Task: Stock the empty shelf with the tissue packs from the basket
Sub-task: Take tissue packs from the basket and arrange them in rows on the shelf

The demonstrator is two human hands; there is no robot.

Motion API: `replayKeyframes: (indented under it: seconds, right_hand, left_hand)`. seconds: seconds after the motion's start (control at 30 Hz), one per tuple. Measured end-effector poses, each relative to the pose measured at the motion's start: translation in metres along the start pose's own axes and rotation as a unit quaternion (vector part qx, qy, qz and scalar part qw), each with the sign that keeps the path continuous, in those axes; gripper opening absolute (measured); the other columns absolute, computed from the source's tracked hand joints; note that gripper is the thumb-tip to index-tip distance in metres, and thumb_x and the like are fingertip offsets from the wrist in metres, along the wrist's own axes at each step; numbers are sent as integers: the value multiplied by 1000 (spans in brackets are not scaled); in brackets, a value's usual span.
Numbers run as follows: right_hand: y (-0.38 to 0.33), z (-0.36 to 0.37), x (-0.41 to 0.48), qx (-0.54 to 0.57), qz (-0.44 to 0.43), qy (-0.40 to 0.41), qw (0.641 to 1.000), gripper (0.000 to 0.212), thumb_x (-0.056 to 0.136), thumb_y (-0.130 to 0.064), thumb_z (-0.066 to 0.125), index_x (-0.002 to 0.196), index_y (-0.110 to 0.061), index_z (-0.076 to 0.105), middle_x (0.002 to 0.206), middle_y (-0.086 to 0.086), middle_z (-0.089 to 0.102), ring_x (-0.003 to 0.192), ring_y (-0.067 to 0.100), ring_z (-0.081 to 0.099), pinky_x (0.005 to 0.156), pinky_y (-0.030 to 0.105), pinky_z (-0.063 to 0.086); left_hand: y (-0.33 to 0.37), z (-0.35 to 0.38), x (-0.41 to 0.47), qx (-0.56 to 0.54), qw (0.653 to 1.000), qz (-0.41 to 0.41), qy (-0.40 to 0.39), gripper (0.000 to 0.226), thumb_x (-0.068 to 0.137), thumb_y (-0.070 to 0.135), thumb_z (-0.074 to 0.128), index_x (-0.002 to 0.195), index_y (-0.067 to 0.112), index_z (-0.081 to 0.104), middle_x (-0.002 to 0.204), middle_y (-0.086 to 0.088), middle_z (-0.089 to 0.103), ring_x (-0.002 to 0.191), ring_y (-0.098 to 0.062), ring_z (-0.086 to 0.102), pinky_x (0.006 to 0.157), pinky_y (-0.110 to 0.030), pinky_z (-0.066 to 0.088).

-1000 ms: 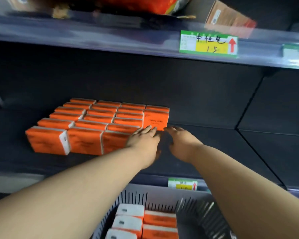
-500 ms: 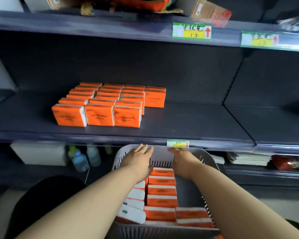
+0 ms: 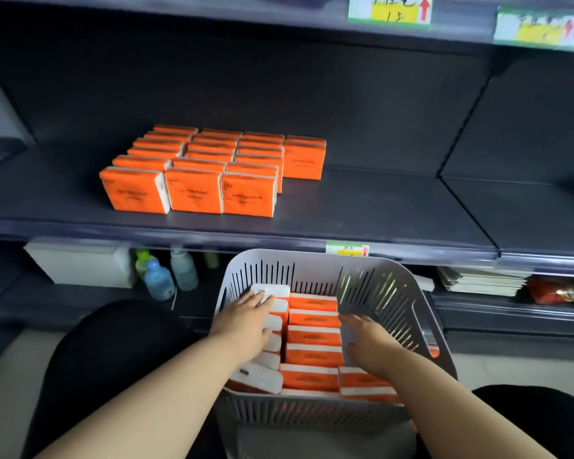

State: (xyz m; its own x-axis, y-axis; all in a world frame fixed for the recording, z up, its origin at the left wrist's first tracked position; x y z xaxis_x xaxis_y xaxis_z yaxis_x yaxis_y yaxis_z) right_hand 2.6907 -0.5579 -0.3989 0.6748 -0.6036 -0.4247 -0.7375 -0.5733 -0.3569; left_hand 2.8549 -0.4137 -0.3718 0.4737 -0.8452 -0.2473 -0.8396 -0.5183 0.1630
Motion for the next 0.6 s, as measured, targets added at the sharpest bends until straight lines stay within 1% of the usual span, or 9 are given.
replayKeyframes:
  seconds: [0.1, 0.23, 0.33, 0.43, 0.53, 0.6]
  right_hand:
    - [6, 4, 6, 11, 3, -1, 1000, 65, 87, -11, 52, 145, -29, 29, 151, 3, 30, 133, 24, 39, 104, 30, 38]
    - [11, 7, 17, 22, 5, 3, 1000, 65, 86, -12, 53, 144, -30, 32, 151, 4, 31, 134, 25, 37, 108, 34, 36]
    - [15, 10, 25, 25, 9, 5, 1000, 62, 87, -14, 53, 144, -28, 33, 150, 2, 34, 134, 23, 37, 108, 32, 35]
    - [17, 13, 32, 31, 15, -10, 999, 59, 88, -20, 56, 143, -28, 34, 148, 2, 36, 130, 22, 41, 102, 32, 39]
    - [16, 15, 35, 21, 25, -37, 999, 56, 88, -25, 57, 140, -30, 37, 140, 2, 44, 120, 21, 50, 92, 30, 44]
    - [17, 17, 33, -33, 34, -80, 996, 48, 89, -28, 54, 136, -29, 42, 133, 2, 50, 113, 20, 54, 89, 30, 48]
  left_hand:
    - [0, 4, 6, -4, 1000, 6, 4, 62, 96, 40, 38, 150, 32, 7, 158, 11, 2, 144, -9, 1, 114, -31, 13]
    - [-2, 16, 16, -2, 1000, 17, -12, 63, 96, 41, 40, 150, 27, 11, 158, 5, 8, 145, -12, 7, 115, -28, 9]
    - [0, 26, 23, -3, 999, 16, -30, 63, 95, 43, 40, 150, 29, 12, 158, 6, 9, 144, -13, 9, 115, -32, 16]
    - [8, 36, 29, -14, 999, 22, -47, 64, 94, 43, 41, 149, 32, 10, 158, 7, 9, 144, -14, 8, 116, -34, 14]
    - [19, 41, 34, -10, 998, 43, -54, 64, 95, 42, 41, 149, 32, 9, 158, 6, 8, 145, -15, 7, 116, -35, 12]
    - [24, 44, 37, -2, 997, 53, -58, 63, 95, 41, 42, 149, 31, 10, 158, 6, 8, 145, -16, 7, 115, -34, 13]
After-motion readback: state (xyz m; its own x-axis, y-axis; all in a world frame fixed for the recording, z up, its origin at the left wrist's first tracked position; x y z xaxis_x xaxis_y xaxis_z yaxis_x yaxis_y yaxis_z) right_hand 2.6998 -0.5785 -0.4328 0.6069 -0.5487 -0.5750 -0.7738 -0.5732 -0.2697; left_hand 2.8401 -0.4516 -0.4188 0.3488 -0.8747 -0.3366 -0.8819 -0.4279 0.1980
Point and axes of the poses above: each hand's wrist, its own x-axis towards the middle knuckle, its own z-axis out of the palm, y = z × x, the point moved 6 cm from there along x, towards the middle knuckle
